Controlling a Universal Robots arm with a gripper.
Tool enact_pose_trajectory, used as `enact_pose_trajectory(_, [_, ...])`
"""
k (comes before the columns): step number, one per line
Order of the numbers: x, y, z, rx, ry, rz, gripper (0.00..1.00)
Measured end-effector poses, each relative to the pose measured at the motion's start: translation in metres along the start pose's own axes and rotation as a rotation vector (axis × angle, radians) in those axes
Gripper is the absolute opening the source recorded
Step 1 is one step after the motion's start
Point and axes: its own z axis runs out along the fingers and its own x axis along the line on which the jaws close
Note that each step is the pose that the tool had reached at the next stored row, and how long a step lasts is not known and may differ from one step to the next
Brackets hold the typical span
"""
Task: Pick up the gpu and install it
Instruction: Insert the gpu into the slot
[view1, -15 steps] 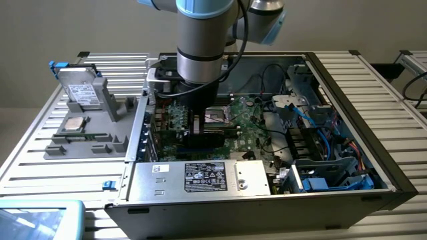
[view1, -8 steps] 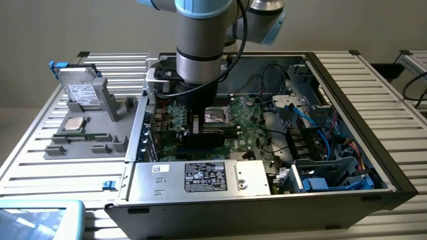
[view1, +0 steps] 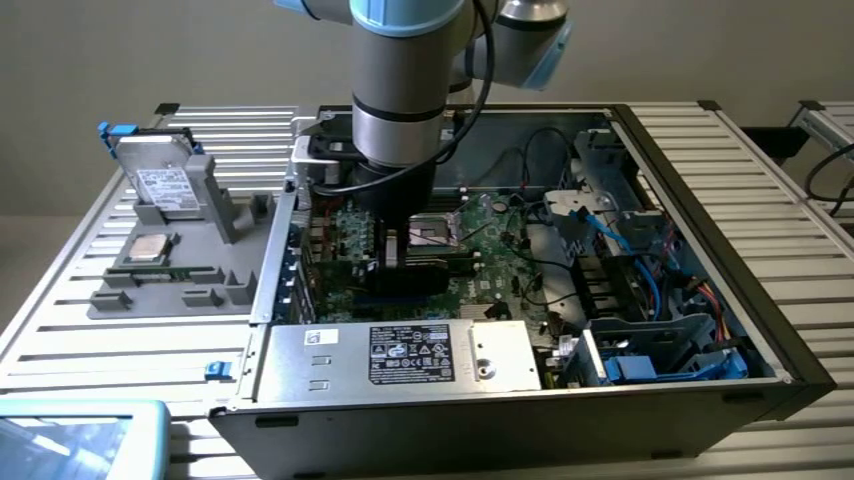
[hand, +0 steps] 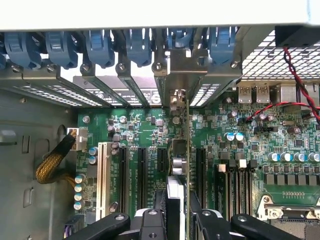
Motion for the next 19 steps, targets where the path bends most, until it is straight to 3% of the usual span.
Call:
enact_pose_trajectory(9, [-0.0023,0.0029,0.0006,0.0097,0.0043,0.0,0.28])
enact_pose_trajectory(19, [-0.0036,0.0044,0.0014,0.0092,0.0049,0.001,0.28])
